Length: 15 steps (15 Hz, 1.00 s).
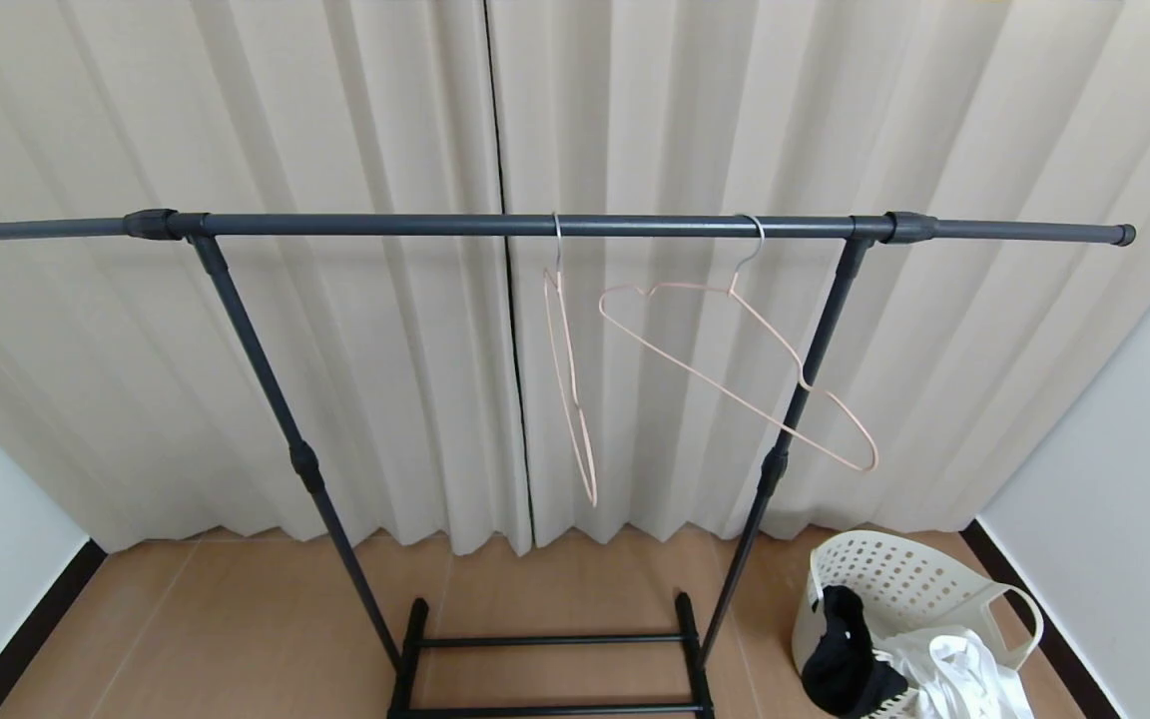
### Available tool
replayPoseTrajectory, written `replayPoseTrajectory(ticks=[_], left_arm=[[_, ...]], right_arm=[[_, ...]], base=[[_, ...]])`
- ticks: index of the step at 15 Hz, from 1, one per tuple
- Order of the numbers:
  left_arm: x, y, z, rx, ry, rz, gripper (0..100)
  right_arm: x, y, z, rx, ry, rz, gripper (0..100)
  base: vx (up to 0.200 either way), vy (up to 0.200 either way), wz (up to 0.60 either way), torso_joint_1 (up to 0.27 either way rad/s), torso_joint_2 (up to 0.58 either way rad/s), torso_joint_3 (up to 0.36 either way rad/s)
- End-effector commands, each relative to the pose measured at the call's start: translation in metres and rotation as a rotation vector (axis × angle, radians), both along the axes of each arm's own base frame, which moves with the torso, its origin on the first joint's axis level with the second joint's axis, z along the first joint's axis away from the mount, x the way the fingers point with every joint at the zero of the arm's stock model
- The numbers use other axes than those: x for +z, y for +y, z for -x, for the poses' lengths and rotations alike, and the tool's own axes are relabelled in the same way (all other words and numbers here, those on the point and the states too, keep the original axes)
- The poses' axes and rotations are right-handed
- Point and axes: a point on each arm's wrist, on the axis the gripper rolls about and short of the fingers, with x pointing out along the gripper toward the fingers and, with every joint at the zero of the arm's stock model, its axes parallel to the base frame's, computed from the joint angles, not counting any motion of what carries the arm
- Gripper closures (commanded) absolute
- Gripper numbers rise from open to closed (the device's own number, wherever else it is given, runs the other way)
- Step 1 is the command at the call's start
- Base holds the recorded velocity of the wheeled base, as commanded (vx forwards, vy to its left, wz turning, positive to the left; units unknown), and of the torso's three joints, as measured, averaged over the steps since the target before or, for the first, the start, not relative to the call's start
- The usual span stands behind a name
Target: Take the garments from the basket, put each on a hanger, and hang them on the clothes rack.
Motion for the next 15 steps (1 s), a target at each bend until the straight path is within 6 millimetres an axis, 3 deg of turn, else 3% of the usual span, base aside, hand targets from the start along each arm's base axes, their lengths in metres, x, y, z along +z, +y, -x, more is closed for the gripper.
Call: replayPoseTrajectory(ticks=[1, 15], left_arm=[[-0.0001, 0.0, 0.0004, 0.0, -0.006, 0.001, 0], [-0.0001, -0.0003, 0.0004, -0.012, -0.006, -0.004, 0]], right_arm=[[0.0, 0.0, -0.0001, -0.001, 0.001, -0.001, 0], [0.0007, 0.0013, 0.0001, 0.056, 0.004, 0.005, 0]], base=[[0.0, 0.0, 0.0, 0.0, 0.0, 0.0], [0.0, 0.0, 0.0, -0.006, 0.01, 0.007]])
